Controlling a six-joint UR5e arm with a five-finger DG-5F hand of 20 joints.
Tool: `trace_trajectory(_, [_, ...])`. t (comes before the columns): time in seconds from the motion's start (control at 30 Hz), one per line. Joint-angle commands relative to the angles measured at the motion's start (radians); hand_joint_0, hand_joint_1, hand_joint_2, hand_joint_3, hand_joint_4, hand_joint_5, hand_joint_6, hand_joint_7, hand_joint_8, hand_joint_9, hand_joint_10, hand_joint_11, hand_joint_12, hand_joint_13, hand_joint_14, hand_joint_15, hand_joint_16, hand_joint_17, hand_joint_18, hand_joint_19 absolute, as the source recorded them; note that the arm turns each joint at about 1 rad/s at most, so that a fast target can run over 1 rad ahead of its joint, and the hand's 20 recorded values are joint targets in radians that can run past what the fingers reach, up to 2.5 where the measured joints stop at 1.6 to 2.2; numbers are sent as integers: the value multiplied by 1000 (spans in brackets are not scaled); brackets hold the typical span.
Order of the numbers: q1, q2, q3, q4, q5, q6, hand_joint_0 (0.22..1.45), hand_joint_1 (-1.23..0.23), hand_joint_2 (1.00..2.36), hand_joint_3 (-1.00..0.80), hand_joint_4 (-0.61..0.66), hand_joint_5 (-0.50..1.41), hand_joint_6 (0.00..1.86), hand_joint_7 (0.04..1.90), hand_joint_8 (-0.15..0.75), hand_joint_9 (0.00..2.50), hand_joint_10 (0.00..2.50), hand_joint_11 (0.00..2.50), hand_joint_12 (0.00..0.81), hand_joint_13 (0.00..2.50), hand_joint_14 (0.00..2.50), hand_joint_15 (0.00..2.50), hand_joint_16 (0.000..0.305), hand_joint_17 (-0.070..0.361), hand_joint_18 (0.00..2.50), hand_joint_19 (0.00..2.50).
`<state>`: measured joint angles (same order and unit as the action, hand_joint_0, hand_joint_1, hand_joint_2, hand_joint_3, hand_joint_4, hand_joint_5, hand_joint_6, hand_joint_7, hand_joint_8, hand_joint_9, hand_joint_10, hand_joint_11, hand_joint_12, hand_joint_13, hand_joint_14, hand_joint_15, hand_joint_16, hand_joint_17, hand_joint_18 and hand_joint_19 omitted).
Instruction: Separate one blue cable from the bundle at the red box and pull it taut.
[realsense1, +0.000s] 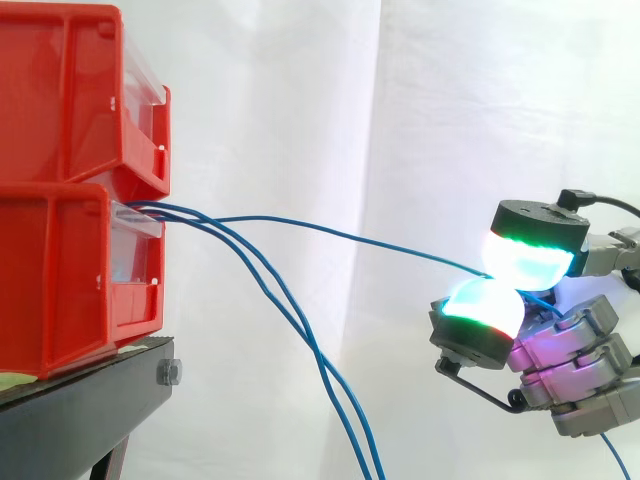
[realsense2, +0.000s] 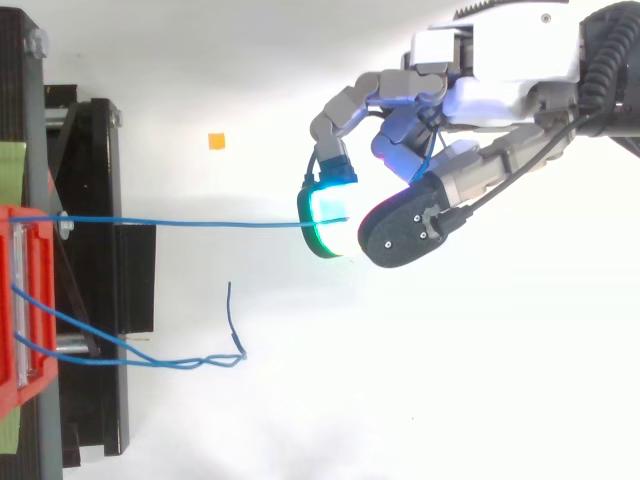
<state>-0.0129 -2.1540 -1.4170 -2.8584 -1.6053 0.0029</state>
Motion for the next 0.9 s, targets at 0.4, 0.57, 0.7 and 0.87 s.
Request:
trace_trajectory(0.4, [1,0,0,1,1,-1,657,-723,1030,0,-19,-162,906,1201,325,777,1938,1409,410,755,2473,1385,37,84,1305,2080])
trace_trajectory(0.57, [1,0,0,1,1,-3,656,-723,1029,0,-22,-162,906,1212,310,772,1986,1362,393,765,2445,1375,36,80,1315,2089])
trace_trajectory(0.7, [1,0,0,1,1,-3,654,-722,1030,10,-27,-161,907,1205,311,775,1998,1350,398,772,2435,1397,36,81,1314,2086])
trace_trajectory(0.87, [1,0,0,1,1,-3,652,-722,1030,18,-27,-160,908,1214,314,785,1988,1365,391,772,2443,1373,35,80,1319,2066])
